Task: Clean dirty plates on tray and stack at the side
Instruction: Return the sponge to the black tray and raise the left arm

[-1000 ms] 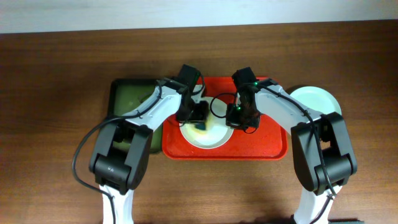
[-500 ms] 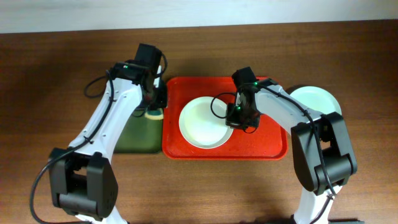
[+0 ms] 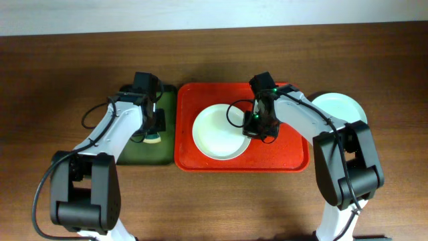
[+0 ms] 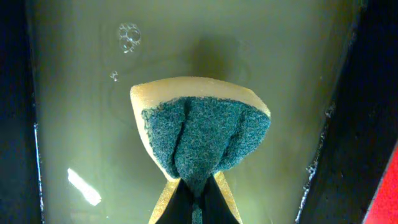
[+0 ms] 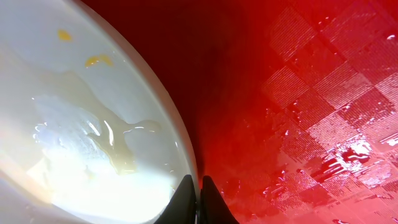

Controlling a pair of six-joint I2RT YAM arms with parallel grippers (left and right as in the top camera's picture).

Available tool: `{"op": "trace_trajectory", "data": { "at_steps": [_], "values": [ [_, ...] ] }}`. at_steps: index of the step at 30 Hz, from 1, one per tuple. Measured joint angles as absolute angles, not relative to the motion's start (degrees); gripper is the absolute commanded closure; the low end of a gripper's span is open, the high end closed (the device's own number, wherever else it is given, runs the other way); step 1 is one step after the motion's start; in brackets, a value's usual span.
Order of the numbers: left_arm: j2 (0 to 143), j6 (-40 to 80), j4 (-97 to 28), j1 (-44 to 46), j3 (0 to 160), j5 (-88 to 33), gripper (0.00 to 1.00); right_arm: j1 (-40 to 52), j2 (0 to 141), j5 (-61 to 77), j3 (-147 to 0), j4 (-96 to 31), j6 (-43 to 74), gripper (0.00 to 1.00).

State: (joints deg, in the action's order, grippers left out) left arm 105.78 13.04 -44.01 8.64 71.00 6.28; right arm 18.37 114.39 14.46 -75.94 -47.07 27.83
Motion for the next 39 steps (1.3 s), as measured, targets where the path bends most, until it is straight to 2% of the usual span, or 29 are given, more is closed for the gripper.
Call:
{"op": "trace_trajectory", "data": {
  "at_steps": [6,9,10,11,14,16,17,20,25,39],
  "values": [
    [105.8,13.0,-40.8,8.6,69.0,6.3,1.00,18.4,114.4,14.4,-75.9,-47.1,27.8,0.96],
    [105.8,13.1,-40.8,8.6,68.5,6.8,0.89,18.4,114.4,14.5,-75.9,-47.1,27.8,0.96],
    [105.8,13.1,-40.8,8.6,68.5,7.5,0.76,18.4,114.4,14.5,-75.9,-47.1,27.8,0.96],
    [105.8,12.9,-40.9,8.6,68.5,7.8,0.70,18.4,114.4,14.5,-75.9,-47.1,27.8,0.96],
    [105.8,12.9,-43.0,8.6,69.0,8.4,0.70,18.4,114.4,14.5,-75.9,-47.1,27.8,0.95],
    [105.8,12.9,-48.3,8.6,71.1,8.3,0.55,18.4,114.4,14.4,-75.9,-46.9,27.8,0.95],
    [105.5,12.9,-50.7,8.4,74.0,8.1,0.33,18.4,114.4,14.4,-75.9,-46.9,27.8,0.95],
    [100.5,14.9,-52.2,6.0,80.4,7.7,0.01,18.4,114.4,14.4,-75.9,-46.9,27.8,0.95],
    [90.8,18.5,-52.2,-1.7,83.4,7.9,0.00,18.4,114.4,14.4,-75.9,-46.9,27.8,0.95],
    [91.2,19.1,-52.4,-1.7,83.4,7.9,0.01,18.5,114.4,13.0,-75.9,-46.4,27.8,0.96]
  ]
}}
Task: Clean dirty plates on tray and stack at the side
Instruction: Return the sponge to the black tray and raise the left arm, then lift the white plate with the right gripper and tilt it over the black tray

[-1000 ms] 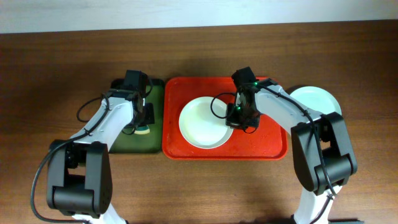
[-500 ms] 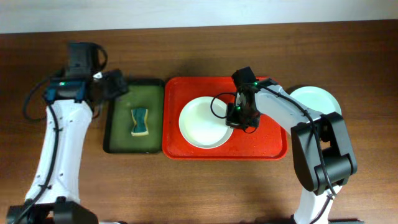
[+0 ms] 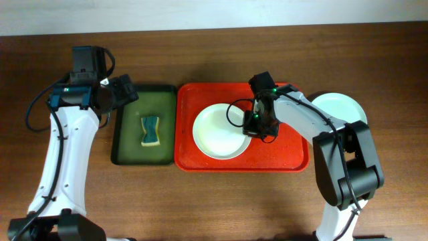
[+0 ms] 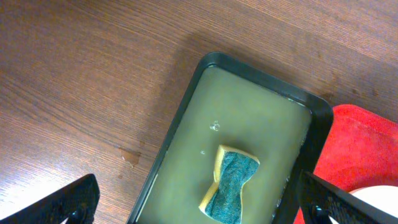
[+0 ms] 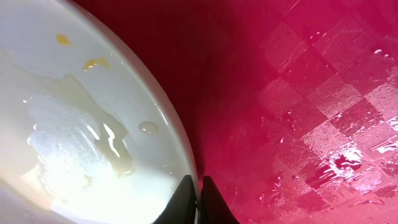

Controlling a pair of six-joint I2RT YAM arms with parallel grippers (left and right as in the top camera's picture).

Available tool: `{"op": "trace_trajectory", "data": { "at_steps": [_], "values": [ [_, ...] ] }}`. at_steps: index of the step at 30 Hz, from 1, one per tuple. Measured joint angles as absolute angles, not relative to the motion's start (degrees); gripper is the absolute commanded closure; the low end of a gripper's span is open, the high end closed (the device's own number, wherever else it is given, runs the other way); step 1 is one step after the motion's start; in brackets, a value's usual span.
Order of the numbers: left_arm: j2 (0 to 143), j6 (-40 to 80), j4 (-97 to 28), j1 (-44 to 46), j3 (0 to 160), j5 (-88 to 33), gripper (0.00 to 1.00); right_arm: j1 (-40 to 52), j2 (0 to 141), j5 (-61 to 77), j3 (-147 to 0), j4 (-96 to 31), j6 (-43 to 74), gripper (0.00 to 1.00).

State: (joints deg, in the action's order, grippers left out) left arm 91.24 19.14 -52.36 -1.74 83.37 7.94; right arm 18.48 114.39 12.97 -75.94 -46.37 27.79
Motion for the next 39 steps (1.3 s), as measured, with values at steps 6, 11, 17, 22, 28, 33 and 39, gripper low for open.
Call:
{"op": "trace_trajectory", "data": {
  "at_steps": [6,11,17,22,28,33,39],
  "values": [
    [91.2,19.1,-52.4,-1.7,83.4,7.9,0.01,18.5,114.4,12.9,-75.9,-46.3,27.8,0.96],
    [91.2,19.1,-52.4,-1.7,83.4,7.9,0.01,18.5,114.4,12.9,-75.9,-46.3,27.8,0.96],
    [91.2,19.1,-52.4,-1.7,83.4,7.9,0.01,18.5,114.4,12.4,-75.9,-44.6,27.6,0.96],
    [91.2,19.1,-52.4,-1.7,83.4,7.9,0.01,18.3,114.4,12.1,-76.0,-43.9,27.2,0.96],
    [91.2,19.1,-52.5,-1.7,83.4,7.9,0.00,13.0,112.0,17.2,-84.0,-52.4,26.0,0.96],
    [91.2,19.1,-52.5,-1.7,83.4,7.9,0.01,13.5,110.7,19.0,-88.4,-51.7,26.8,0.96],
    [91.2,19.1,-52.5,-1.7,83.4,7.9,0.01,23.7,110.7,12.7,-88.6,-38.1,32.4,0.96]
  ]
}}
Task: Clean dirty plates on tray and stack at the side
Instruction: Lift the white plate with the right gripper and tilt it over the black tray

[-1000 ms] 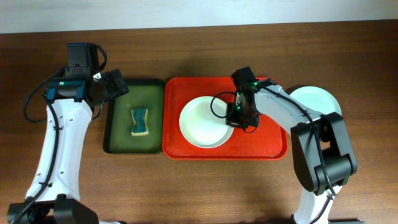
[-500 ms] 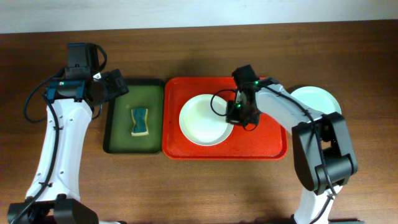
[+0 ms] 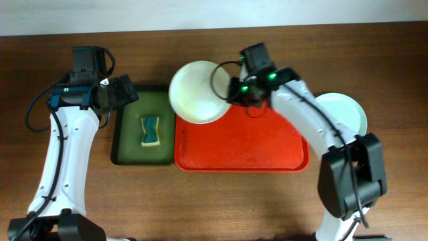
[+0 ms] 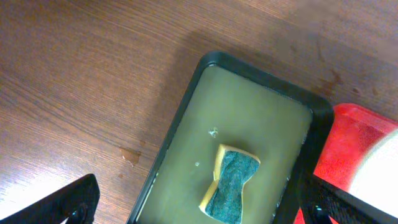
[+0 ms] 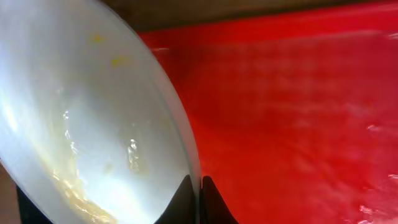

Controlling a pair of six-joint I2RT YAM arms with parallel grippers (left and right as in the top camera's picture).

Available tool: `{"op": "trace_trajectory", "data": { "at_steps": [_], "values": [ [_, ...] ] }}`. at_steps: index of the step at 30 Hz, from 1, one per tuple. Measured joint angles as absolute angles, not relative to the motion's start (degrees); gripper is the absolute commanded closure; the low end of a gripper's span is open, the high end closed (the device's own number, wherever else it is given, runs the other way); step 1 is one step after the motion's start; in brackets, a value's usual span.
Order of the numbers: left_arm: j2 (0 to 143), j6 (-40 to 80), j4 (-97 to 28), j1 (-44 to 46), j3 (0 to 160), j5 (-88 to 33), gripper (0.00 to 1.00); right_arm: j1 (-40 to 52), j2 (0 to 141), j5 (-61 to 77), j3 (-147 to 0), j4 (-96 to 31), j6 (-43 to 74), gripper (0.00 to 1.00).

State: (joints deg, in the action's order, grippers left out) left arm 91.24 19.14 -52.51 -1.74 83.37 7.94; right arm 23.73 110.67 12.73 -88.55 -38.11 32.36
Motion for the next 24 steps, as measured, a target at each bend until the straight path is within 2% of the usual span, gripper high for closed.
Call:
{"op": "trace_trajectory", "data": {
  "at_steps": [6,11,16,24],
  "values": [
    [91.2,19.1,-52.5,-1.7,83.4,7.9,0.01,38.5,110.7,-8.6,-88.6,-31.7,32.9,0.96],
    [91.2,19.1,-52.6,-1.7,83.4,7.9,0.01,43.9,110.8,-23.0,-88.5,-22.9,30.1,0.96],
    [91.3,19.1,-52.4,-1.7,83.4,7.9,0.01,47.5,110.8,-35.0,-88.6,-7.3,14.8,0.96],
    [91.3,19.2,-52.5,-1.7,83.4,7.9,0.01,52.9,110.8,-44.0,-88.6,14.1,-15.4,0.96]
  ]
}}
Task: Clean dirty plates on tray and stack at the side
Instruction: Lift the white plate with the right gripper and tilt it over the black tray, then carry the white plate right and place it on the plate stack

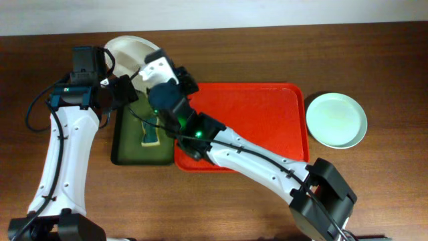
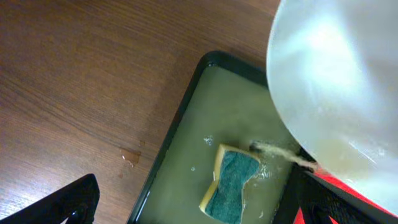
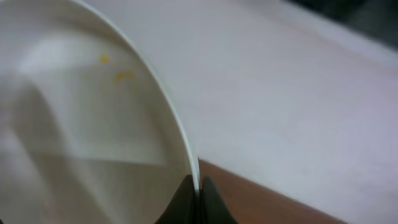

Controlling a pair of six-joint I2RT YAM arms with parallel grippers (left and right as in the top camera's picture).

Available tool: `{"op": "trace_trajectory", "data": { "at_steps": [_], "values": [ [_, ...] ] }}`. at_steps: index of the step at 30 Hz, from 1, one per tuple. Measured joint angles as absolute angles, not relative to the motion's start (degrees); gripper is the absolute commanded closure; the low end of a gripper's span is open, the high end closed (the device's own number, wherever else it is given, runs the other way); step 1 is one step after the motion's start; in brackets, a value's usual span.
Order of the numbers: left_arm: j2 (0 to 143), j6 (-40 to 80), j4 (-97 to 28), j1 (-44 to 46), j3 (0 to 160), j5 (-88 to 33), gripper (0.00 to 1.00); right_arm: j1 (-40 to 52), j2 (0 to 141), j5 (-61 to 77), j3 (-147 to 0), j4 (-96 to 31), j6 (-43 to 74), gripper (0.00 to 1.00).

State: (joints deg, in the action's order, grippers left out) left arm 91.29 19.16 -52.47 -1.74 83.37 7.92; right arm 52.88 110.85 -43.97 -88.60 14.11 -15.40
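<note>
The dirty white plate [image 1: 128, 49] is held tilted over the far end of the green wash basin [image 1: 125, 152], with my right gripper [image 1: 145, 64] shut on its rim. In the right wrist view the plate [image 3: 87, 130] shows small yellow specks, and the gripper [image 3: 198, 185] pinches its edge. In the left wrist view the plate [image 2: 339, 93] drips a brown stream [image 2: 280, 153] into the basin [image 2: 181, 117]. The yellow and green sponge [image 1: 150, 130] [image 2: 230, 183] lies in the basin water. My left gripper [image 1: 126, 94] [image 2: 199, 210] hangs open above the basin, holding nothing.
The red tray [image 1: 247, 134] lies in the middle with no plate on it. A pale green clean plate [image 1: 336, 119] sits on the table to its right. My right arm reaches across the tray. A white wall runs along the table's far edge.
My right gripper has carried the plate from above the tray's far left corner to over the basin's far end. It is tilted more, and liquid now runs off it. The left arm has not moved.
At first my left gripper was shut on the sponge in the basin, while the right held the plate's rim on the tray. Then the sponge lay free and the left gripper stood open above. The plate was later off the tray, and is now draining over the basin.
</note>
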Motion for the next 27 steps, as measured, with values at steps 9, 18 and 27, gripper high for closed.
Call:
{"op": "trace_trajectory", "data": {
  "at_steps": [9,18,27],
  "values": [
    [91.3,19.2,-52.5,-1.8,83.4,7.9,0.01,56.8,110.8,-47.6,-88.7,27.7,-42.3,0.96],
    [91.3,19.1,-52.5,-1.8,83.4,7.9,0.01,56.6,110.8,-48.7,-88.7,27.6,-41.0,0.96],
    [91.3,19.2,-52.5,-1.8,83.4,7.9,0.01,44.5,110.9,-37.8,-89.1,-15.3,11.0,0.96]
  ]
}}
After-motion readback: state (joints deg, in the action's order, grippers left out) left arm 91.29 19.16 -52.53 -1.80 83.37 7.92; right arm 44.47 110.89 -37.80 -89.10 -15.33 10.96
